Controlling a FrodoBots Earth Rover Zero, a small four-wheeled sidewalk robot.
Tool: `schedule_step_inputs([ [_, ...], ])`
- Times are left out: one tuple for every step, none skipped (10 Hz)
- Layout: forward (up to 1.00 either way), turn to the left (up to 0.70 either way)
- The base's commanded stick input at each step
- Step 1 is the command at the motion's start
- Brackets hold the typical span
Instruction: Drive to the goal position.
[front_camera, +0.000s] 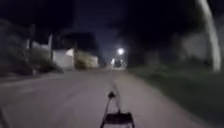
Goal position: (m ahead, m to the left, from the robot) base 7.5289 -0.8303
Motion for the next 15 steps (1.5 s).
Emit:
schedule_step_inputs([
  [0.70, 0.00],
  [0.70, 0.00],
  [0.70, 0.00],
  [0.70, 0.00],
  [0.70, 0.00],
  [0.70, 0.00],
  [0.70, 0.00],
  [0.70, 0.00],
  [0.70, 0.00],
  [0.70, 0.00],
  [0.70, 0.00],
  [0.70, -0.10],
  [0.70, -0.20],
  [0.70, -0.30],
  [0.70, -0.35],
])
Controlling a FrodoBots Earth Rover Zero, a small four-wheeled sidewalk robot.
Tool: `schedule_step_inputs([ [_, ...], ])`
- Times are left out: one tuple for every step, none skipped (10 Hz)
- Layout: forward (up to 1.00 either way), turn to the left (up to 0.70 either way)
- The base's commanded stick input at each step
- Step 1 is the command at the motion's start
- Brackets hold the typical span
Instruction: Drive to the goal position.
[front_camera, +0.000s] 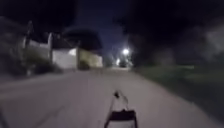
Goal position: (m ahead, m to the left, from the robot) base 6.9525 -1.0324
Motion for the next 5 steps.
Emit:
schedule_step_inputs([
  [0.70, -0.35],
  [0.70, -0.35],
  [0.70, -0.35],
  [0.70, -0.35],
  [0.70, -0.35],
])
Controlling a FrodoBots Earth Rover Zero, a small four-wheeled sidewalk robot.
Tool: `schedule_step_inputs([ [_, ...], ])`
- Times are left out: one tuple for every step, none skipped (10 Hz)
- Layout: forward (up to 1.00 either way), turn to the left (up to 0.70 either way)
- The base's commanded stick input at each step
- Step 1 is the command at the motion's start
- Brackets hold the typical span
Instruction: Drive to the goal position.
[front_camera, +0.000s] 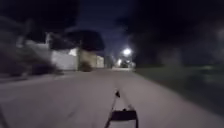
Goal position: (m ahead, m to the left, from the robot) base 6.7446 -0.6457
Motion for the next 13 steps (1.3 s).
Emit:
schedule_step_inputs([
  [0.70, -0.35],
  [0.70, -0.35],
  [0.70, -0.22],
  [0.70, 0.00],
  [0.70, 0.00],
  [0.70, 0.00],
  [0.70, 0.00],
  [0.70, 0.00],
  [0.70, 0.00],
  [0.70, 0.00],
  [0.70, 0.00],
  [0.70, 0.00],
  [0.70, 0.00],
])
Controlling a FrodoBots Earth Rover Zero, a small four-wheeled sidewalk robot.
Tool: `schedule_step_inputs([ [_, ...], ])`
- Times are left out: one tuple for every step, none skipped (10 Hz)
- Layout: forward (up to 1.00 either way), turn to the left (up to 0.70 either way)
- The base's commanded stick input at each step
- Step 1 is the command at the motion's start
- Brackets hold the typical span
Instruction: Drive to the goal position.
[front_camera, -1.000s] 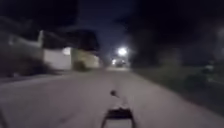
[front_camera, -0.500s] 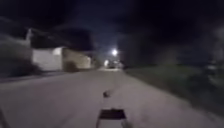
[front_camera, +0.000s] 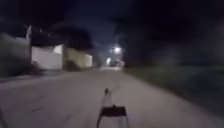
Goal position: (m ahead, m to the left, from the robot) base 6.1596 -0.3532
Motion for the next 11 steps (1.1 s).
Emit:
schedule_step_inputs([
  [0.70, 0.00],
  [0.70, 0.00],
  [0.70, 0.00],
  [0.70, -0.22],
  [0.70, -0.35],
  [0.70, -0.35],
  [0.70, -0.35],
  [0.70, -0.35],
  [0.70, -0.35],
  [0.70, -0.35],
  [0.70, -0.35],
])
